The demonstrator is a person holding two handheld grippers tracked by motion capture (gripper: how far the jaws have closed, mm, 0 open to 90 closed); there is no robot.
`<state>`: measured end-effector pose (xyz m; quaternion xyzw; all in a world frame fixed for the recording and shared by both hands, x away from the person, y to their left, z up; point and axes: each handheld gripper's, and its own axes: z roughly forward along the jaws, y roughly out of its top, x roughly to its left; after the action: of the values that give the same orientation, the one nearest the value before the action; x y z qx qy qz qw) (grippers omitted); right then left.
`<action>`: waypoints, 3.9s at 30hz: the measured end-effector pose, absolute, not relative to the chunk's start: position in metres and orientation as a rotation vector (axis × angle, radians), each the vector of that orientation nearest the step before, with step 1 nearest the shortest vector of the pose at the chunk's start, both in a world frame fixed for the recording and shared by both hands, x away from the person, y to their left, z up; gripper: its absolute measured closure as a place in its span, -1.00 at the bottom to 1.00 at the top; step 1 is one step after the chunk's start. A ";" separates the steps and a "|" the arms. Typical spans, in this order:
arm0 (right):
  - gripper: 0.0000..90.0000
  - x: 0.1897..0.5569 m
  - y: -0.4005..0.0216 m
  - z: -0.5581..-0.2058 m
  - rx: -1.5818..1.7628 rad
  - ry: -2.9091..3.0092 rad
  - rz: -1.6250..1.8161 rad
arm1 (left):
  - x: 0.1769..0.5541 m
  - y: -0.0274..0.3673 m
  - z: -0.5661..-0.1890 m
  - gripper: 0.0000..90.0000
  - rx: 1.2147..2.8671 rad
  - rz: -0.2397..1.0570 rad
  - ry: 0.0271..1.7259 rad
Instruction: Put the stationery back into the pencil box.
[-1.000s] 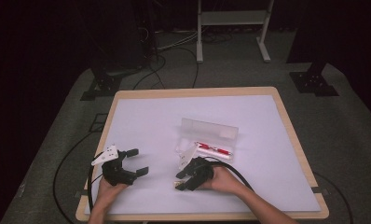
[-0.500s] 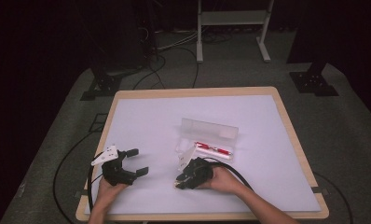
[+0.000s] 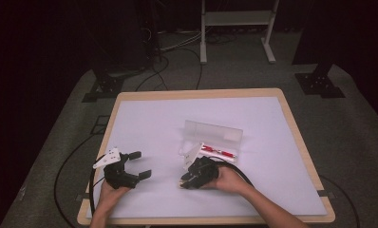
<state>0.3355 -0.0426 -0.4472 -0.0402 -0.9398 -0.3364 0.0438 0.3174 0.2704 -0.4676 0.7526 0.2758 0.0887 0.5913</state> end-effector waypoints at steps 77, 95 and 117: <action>0.51 0.395 -0.043 -0.388 -0.309 -2.913 -1.143 | 0.318 0.271 -0.468 -0.95 1.751 0.205 0.637; 0.51 0.416 -0.042 -0.394 -0.383 -2.938 -1.125 | 0.317 0.271 -0.468 -0.95 1.750 0.205 0.636; 0.51 0.434 -0.045 -0.406 -0.451 -2.976 -1.074 | 0.317 0.271 -0.468 -0.95 1.746 0.202 0.638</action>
<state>0.4341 -0.0446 -0.4062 -0.1410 -0.9309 -0.3359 -0.0273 0.3173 0.2708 -0.4676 0.7514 0.2745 0.0870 0.5937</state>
